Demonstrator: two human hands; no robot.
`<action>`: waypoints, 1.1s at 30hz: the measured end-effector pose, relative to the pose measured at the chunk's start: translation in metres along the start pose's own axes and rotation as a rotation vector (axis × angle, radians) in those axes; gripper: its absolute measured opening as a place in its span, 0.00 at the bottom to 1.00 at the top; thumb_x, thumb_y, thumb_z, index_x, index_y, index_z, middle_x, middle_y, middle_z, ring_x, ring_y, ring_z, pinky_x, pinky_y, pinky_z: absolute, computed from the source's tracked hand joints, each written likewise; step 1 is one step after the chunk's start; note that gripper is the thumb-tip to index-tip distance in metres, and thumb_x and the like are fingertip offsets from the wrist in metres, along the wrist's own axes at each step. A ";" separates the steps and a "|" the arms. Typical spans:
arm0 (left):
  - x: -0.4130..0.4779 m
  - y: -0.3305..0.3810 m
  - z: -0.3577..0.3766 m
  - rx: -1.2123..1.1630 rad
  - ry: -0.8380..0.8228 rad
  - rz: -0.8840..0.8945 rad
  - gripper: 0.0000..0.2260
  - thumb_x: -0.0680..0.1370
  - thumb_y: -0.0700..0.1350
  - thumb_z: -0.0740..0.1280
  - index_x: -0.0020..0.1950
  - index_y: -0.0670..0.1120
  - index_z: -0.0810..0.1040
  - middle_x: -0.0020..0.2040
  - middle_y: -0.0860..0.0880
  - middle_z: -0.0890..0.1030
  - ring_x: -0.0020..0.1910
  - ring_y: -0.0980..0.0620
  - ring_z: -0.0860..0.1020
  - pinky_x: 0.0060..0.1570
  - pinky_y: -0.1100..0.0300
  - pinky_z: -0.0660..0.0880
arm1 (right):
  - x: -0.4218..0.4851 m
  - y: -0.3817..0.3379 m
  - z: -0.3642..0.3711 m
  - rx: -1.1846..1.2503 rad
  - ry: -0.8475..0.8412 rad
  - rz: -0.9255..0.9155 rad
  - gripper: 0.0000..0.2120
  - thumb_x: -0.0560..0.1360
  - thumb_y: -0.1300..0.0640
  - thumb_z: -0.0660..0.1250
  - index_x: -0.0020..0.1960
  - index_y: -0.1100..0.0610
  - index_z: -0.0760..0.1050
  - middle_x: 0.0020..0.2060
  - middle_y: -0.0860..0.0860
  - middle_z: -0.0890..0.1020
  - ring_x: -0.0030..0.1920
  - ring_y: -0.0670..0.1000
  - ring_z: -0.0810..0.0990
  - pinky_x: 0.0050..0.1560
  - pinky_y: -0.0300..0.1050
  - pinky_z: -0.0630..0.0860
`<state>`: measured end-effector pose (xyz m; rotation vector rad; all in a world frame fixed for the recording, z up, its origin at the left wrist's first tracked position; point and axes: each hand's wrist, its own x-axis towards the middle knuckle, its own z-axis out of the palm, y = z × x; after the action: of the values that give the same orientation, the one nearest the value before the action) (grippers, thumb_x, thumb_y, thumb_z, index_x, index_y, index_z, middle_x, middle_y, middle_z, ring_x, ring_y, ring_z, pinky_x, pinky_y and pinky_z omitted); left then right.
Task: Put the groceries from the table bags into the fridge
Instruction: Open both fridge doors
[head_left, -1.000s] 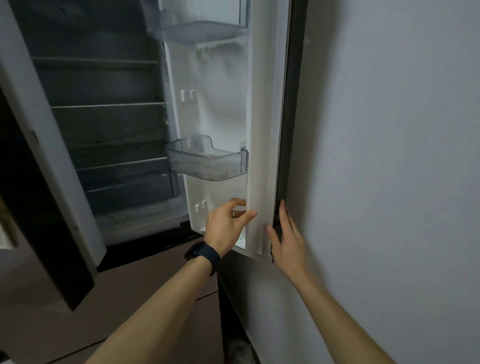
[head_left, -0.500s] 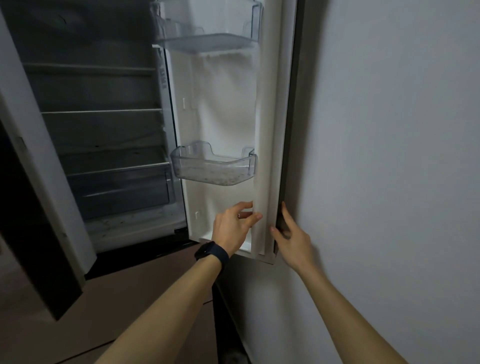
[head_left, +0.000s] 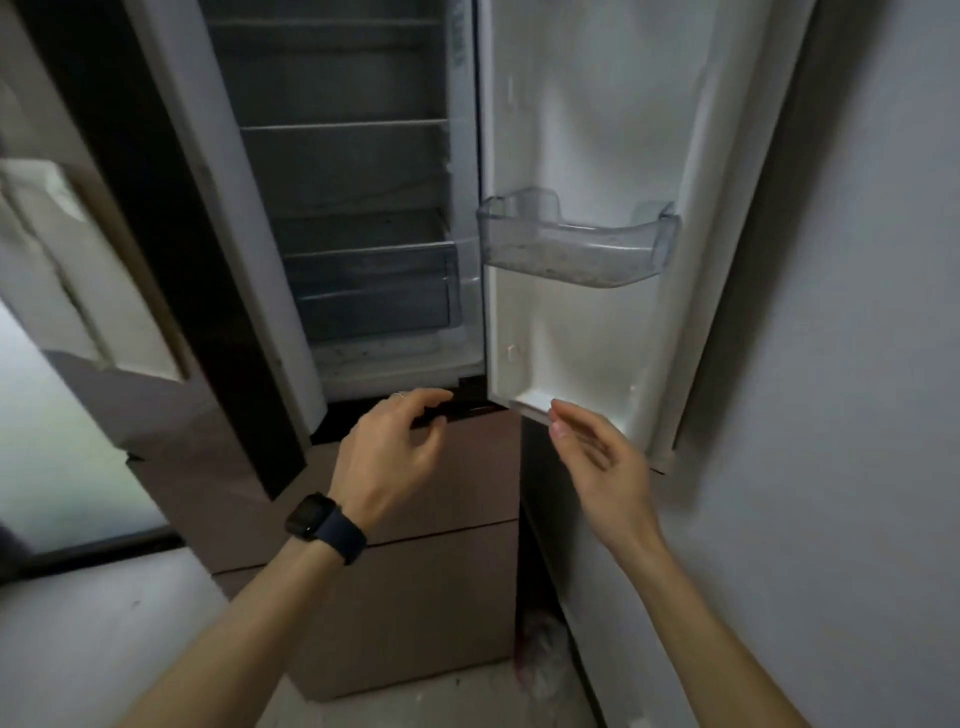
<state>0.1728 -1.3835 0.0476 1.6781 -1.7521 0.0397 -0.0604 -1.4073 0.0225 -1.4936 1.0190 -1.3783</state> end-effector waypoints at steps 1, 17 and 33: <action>-0.008 -0.018 -0.013 0.057 0.037 -0.022 0.14 0.80 0.50 0.66 0.66 0.56 0.75 0.58 0.55 0.80 0.55 0.56 0.77 0.50 0.56 0.78 | 0.003 0.001 0.017 -0.013 -0.042 -0.008 0.12 0.78 0.54 0.70 0.61 0.47 0.81 0.55 0.40 0.84 0.57 0.41 0.82 0.60 0.41 0.76; -0.008 -0.129 -0.167 0.107 0.573 -0.262 0.29 0.77 0.56 0.69 0.75 0.53 0.63 0.73 0.51 0.65 0.70 0.55 0.65 0.61 0.71 0.61 | 0.089 -0.028 0.273 -0.001 -0.401 -0.124 0.22 0.81 0.45 0.64 0.74 0.44 0.67 0.70 0.47 0.73 0.69 0.47 0.71 0.69 0.50 0.72; 0.004 -0.153 -0.161 0.139 0.516 -0.143 0.37 0.76 0.63 0.67 0.78 0.60 0.50 0.75 0.54 0.58 0.69 0.57 0.64 0.56 0.65 0.71 | 0.099 -0.042 0.311 0.030 -0.435 -0.179 0.33 0.77 0.34 0.61 0.76 0.30 0.49 0.79 0.40 0.57 0.78 0.49 0.58 0.75 0.62 0.63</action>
<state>0.3817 -1.3348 0.1044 1.6966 -1.2636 0.4947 0.2573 -1.4709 0.0801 -1.7938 0.6012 -1.1089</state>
